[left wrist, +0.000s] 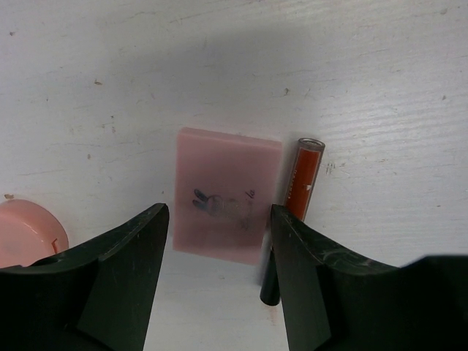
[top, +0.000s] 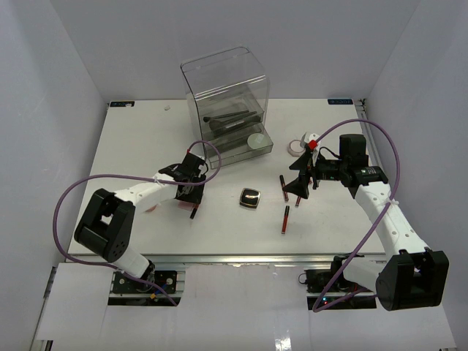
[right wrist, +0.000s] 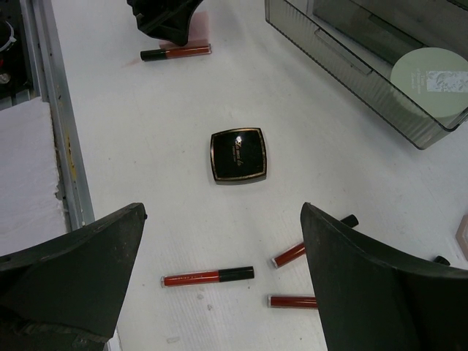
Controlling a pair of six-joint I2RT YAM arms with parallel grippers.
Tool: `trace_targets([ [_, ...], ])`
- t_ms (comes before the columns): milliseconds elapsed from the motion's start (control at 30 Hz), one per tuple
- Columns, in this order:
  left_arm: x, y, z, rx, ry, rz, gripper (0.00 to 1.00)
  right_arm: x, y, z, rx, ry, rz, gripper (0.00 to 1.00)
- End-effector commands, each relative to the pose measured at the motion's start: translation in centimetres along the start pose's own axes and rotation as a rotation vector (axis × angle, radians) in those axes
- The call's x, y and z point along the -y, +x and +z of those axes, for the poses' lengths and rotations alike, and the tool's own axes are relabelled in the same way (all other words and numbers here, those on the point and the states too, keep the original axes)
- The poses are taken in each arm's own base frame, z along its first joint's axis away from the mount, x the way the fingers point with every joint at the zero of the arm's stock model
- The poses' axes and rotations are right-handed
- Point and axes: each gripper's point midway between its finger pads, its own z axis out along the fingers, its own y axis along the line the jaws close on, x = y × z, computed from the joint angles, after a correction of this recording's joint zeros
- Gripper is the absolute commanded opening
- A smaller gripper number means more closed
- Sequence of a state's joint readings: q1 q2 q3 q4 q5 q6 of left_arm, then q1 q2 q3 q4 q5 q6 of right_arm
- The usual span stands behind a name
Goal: Organize the makeup
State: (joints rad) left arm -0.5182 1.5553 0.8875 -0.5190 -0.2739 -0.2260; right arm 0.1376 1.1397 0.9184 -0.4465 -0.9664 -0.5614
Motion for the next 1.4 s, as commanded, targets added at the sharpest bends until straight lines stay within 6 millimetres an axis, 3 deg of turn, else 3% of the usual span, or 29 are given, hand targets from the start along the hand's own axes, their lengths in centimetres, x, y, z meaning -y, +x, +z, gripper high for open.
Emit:
trace_targets([
  [0, 0.3, -1.1, 0.0, 0.013, 0.018, -0.008, 0.68, -0.4, -0.3, -0.2, 0.018, -0.018, -0.014, 0.93],
  [933, 1.2, 0.6, 1.6, -0.086, 0.111, -0.056, 0.71, -0.5, -0.4, -0.5, 0.029, -0.016, -0.011, 0.93],
  [1067, 1.5, 0.4, 1.4, -0.082, 0.132, -0.068, 0.63, -0.4, -0.5, -0.7, 0.032, -0.013, -0.011, 0.93],
  [1167, 1.3, -0.5, 0.7, -0.042, 0.129, -0.087, 0.5, -0.4, -0.5, -0.8, 0.034, -0.012, -0.012, 0.93],
  [1367, 1.2, -4.0, -3.2, 0.126, 0.179, -0.127, 0.22, -0.4, -0.4, -0.9, 0.034, -0.01, -0.009, 0.93],
])
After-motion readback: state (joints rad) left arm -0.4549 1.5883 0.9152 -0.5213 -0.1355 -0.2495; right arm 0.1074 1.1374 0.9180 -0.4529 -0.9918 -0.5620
